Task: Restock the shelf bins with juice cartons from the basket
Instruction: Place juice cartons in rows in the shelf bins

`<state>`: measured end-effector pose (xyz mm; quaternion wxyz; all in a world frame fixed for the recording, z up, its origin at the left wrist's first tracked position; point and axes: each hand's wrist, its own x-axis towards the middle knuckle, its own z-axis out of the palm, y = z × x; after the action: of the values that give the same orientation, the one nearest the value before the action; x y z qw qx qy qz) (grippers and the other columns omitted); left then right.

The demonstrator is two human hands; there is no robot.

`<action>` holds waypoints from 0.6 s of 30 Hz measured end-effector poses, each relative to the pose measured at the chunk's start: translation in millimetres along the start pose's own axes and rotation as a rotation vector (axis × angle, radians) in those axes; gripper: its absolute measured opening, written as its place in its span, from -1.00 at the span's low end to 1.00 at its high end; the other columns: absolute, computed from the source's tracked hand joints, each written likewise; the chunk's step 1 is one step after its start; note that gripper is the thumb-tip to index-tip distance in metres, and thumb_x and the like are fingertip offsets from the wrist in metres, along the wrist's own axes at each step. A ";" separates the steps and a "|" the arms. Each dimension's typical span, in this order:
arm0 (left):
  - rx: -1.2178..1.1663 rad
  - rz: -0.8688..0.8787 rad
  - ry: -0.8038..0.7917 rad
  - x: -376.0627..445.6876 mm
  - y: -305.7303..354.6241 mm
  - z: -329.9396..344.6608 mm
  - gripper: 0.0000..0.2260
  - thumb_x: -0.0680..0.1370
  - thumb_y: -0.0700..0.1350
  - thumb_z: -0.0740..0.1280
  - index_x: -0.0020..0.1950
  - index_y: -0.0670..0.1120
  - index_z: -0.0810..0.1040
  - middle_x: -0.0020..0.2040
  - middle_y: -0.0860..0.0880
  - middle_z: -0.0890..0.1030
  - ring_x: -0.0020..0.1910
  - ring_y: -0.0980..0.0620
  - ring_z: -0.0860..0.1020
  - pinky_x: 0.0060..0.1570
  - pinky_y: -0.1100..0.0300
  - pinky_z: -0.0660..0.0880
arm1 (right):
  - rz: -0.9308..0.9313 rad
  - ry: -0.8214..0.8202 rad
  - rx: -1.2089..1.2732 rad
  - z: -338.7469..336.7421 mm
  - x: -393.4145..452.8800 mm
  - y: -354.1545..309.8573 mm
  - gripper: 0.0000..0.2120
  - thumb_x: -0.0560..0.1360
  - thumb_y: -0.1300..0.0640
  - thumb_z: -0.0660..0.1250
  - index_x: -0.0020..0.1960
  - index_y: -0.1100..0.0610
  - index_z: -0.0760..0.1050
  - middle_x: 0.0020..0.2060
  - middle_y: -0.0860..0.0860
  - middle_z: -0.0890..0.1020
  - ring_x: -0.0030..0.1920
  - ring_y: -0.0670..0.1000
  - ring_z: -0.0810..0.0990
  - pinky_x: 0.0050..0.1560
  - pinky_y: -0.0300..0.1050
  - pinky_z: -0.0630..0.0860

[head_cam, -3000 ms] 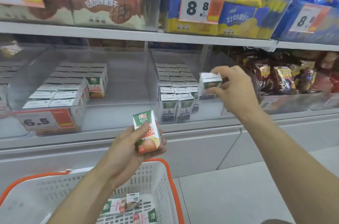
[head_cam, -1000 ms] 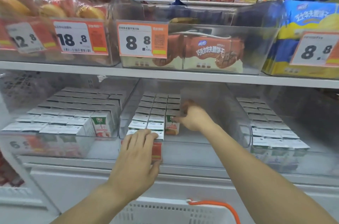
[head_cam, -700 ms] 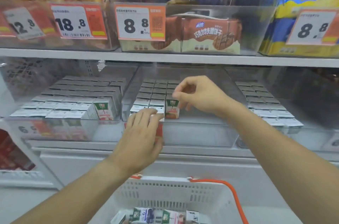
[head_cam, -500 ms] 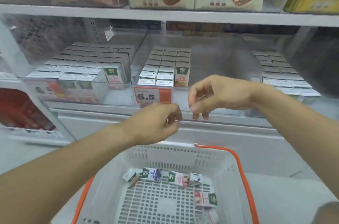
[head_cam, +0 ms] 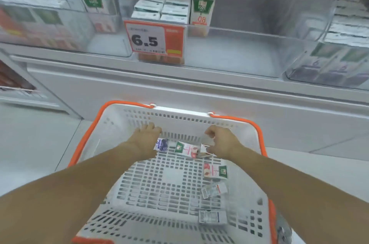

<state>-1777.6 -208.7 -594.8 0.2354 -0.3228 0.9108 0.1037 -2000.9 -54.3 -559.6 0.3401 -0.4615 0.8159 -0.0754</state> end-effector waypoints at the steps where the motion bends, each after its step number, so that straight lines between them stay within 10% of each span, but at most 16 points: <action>1: 0.013 -0.024 0.010 5.9 -2.1 14.7 -0.36 0.48 -0.02 0.43 0.48 -0.03 0.22 0.40 -0.08 0.28 0.39 -0.11 0.32 0.36 0.00 0.29 | 0.015 0.055 0.023 13.5 3.4 8.0 -0.45 0.41 0.25 0.49 0.36 0.11 0.45 0.26 0.03 0.55 0.24 0.04 0.53 0.26 -0.14 0.45; 7: 0.145 -0.085 0.026 40.7 -15.8 70.1 -0.31 0.47 -0.07 0.41 0.51 -0.06 0.14 0.45 -0.05 0.28 0.44 -0.07 0.27 0.36 0.02 0.25 | 0.079 0.102 -0.024 73.4 10.8 44.7 -0.33 0.45 0.19 0.49 0.48 -0.01 0.30 0.40 -0.03 0.43 0.39 0.04 0.41 0.36 -0.02 0.42; 13: 0.197 -0.132 -0.024 57.1 -6.9 90.0 -0.32 0.47 -0.13 0.40 0.52 -0.11 0.17 0.44 -0.11 0.27 0.43 -0.09 0.26 0.36 0.05 0.28 | 0.067 0.127 -0.117 95.9 14.9 48.0 -0.58 0.53 0.12 0.42 0.34 0.00 0.39 0.25 -0.05 0.41 0.25 0.03 0.48 0.06 -0.07 0.50; 18: 0.054 -0.111 -0.045 49.3 3.7 77.8 -0.37 0.40 0.13 0.48 0.36 -0.09 0.38 0.33 -0.12 0.35 0.32 -0.10 0.34 0.32 0.07 0.34 | 0.058 0.061 -0.127 85.2 16.8 43.4 -0.64 0.56 0.04 0.37 0.31 0.04 0.41 0.22 -0.03 0.39 0.14 0.06 0.55 0.05 -0.04 0.51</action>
<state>-1785.4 -205.9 -686.7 0.2699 -0.3639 0.8885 0.0732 -1983.9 -27.1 -651.3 0.2873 -0.4559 0.8419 -0.0277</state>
